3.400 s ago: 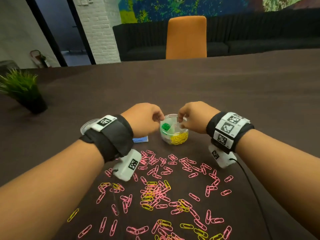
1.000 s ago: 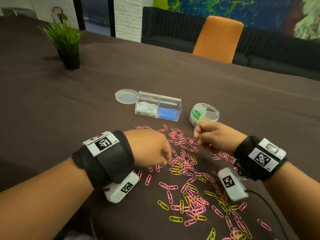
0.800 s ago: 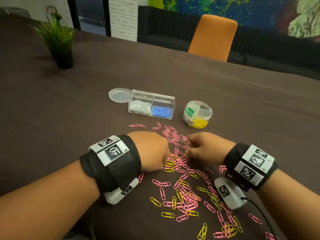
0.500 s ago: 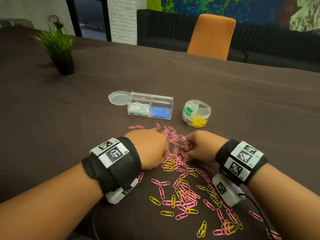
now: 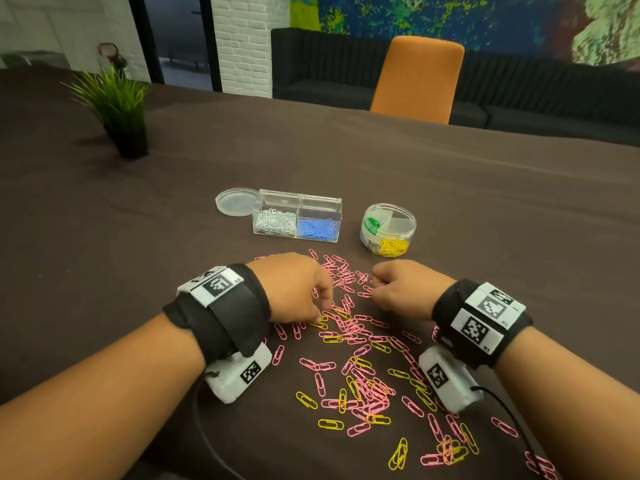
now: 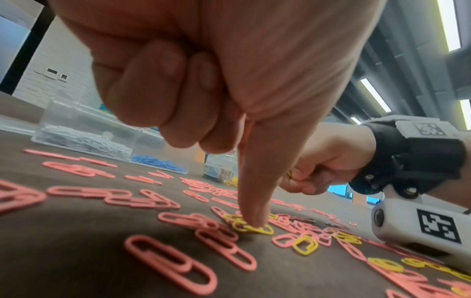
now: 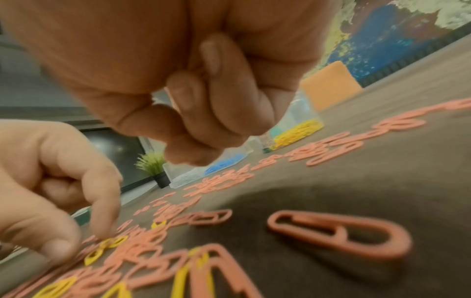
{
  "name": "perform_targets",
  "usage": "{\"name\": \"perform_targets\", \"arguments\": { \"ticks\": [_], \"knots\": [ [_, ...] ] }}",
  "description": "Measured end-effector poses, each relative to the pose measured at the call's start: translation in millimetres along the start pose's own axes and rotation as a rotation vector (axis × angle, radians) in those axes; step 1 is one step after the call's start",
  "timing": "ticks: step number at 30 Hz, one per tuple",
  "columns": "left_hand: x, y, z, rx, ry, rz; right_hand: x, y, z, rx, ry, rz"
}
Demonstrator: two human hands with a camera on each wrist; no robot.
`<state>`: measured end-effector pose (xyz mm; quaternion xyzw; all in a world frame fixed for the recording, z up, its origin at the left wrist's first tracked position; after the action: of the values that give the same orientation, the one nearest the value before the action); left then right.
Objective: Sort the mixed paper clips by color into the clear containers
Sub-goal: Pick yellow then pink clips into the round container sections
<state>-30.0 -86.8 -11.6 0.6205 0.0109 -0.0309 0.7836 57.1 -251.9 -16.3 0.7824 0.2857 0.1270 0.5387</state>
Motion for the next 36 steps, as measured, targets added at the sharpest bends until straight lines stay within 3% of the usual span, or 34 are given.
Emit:
{"name": "perform_targets", "arguments": {
  "ticks": [2, 6, 10, 16, 21, 25, 27, 29, 36],
  "knots": [
    [-0.6, -2.2, 2.6, 0.02, -0.017, -0.053, -0.5, 0.9, -6.5, 0.1, 0.031, 0.022],
    [-0.4, -3.8, 5.1, 0.04, -0.028, -0.109, 1.3, -4.7, -21.4, 0.161, 0.086, -0.105],
    [-0.4, -6.1, 12.6, 0.088, -0.074, -0.123, 8.6, -12.0, -30.4, 0.072, 0.128, -0.185],
    [-0.9, -5.8, 14.1, 0.117, -0.079, -0.124, 19.8, -21.4, -31.6, -0.274, 0.157, -0.113],
    [-4.0, -6.0, 15.6, 0.142, -0.105, -0.111, 26.2, -15.4, -25.7, -0.388, 0.12, -0.055],
    [-4.1, -5.9, 14.1, 0.157, -0.092, -0.106, 25.5, -5.2, -23.1, -0.073, 0.077, 0.03],
    [-6.9, -2.5, 10.2, 0.109, -0.065, -0.081, 21.0, -1.4, -23.7, 0.119, 0.032, 0.016],
    [-9.2, 5.0, 3.7, 0.027, -0.032, -0.016, 17.6, -1.2, -26.9, 0.141, 0.065, -0.018],
    [-3.5, 38.9, -29.2, -0.294, 0.149, 0.208, 15.5, -18.3, -42.7, -0.299, 0.28, -0.092]
  ]
}}
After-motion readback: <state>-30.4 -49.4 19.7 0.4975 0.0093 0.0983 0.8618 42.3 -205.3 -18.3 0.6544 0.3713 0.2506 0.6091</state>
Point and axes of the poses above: each hand's wrist, its own x-axis towards the middle knuckle, its own y-axis out of the back of the hand, z = x × y, the point moved 3 cm from there along x, towards the middle knuckle, and after that the axes turned 11 degrees about z, right-handed, at the moved point
